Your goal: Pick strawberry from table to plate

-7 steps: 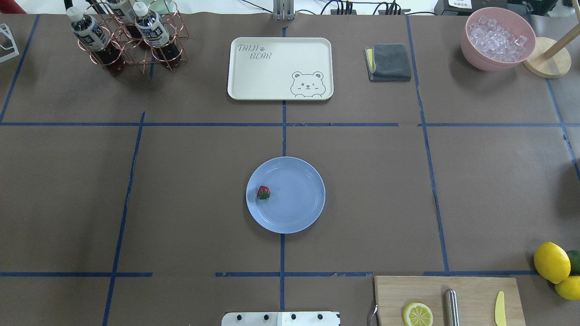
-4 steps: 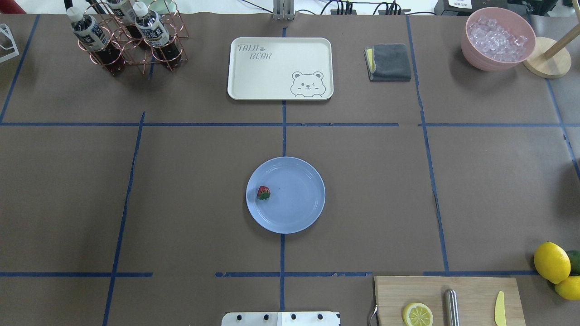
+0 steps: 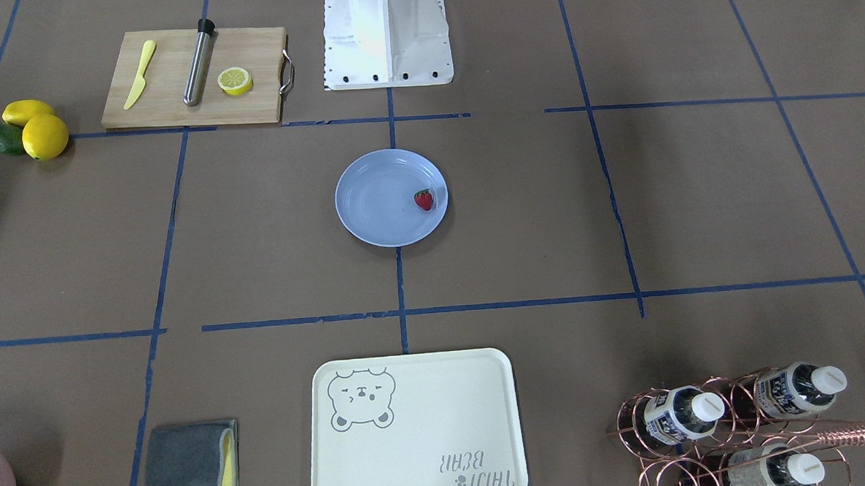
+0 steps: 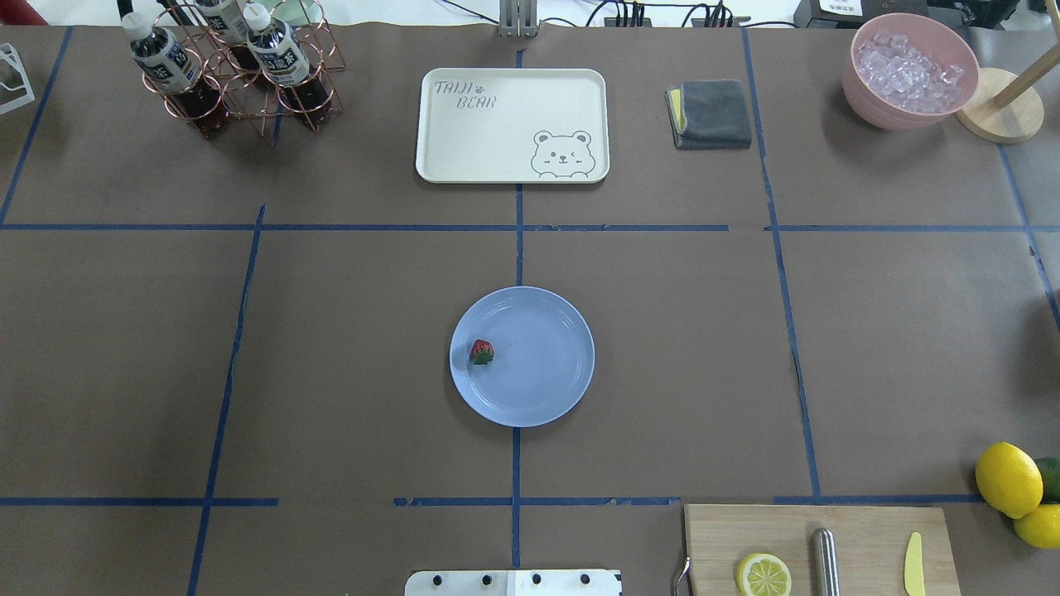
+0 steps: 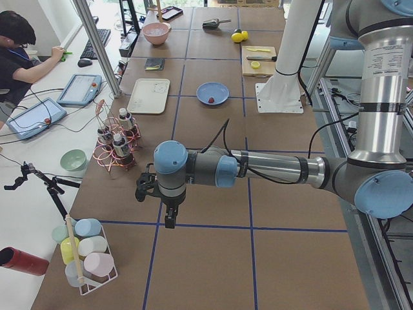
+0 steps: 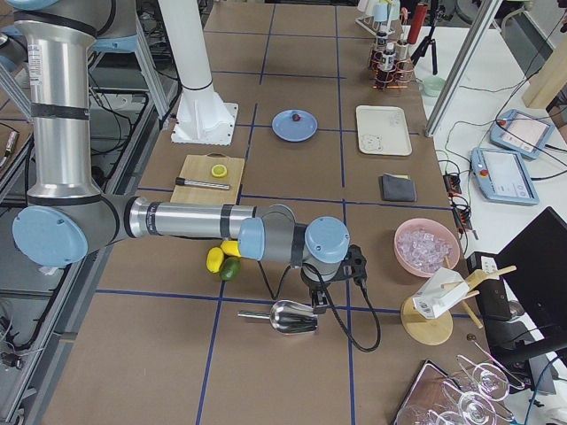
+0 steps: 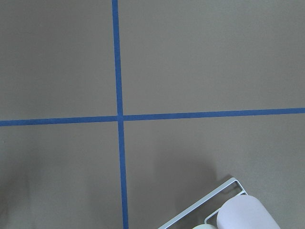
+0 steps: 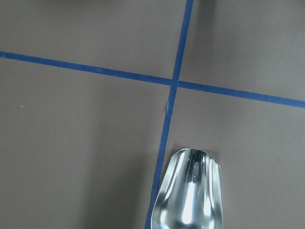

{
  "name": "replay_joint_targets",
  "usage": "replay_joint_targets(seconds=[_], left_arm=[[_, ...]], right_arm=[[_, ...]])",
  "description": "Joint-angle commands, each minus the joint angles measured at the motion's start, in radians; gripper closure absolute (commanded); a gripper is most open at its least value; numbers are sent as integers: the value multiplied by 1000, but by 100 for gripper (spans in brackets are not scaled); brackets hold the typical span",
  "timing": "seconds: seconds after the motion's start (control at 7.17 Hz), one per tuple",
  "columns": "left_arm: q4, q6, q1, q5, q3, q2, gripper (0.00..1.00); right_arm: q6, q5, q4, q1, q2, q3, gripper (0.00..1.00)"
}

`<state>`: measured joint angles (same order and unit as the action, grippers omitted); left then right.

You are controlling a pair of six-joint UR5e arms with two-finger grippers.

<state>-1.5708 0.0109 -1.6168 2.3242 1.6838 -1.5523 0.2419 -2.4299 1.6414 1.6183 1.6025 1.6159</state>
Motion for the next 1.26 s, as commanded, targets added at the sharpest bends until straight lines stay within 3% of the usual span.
replay_joint_targets(seconds=[0.0, 0.42, 0.7, 0.84, 1.12], left_arm=[[-2, 0, 0, 0, -1, 0, 0], [-2, 0, 0, 0, -1, 1, 0], [-3, 0, 0, 1, -1, 1, 0], [-5, 0, 0, 1, -1, 1, 0], [-3, 0, 0, 1, -1, 1, 0]], right_arm=[[-1, 0, 0, 0, -4, 5, 0], [2, 2, -2, 0, -9, 9, 0], [-12, 41, -101, 0, 5, -4, 0], [-88, 87, -113, -2, 5, -4, 0], [-196, 89, -112, -2, 5, -7, 0]])
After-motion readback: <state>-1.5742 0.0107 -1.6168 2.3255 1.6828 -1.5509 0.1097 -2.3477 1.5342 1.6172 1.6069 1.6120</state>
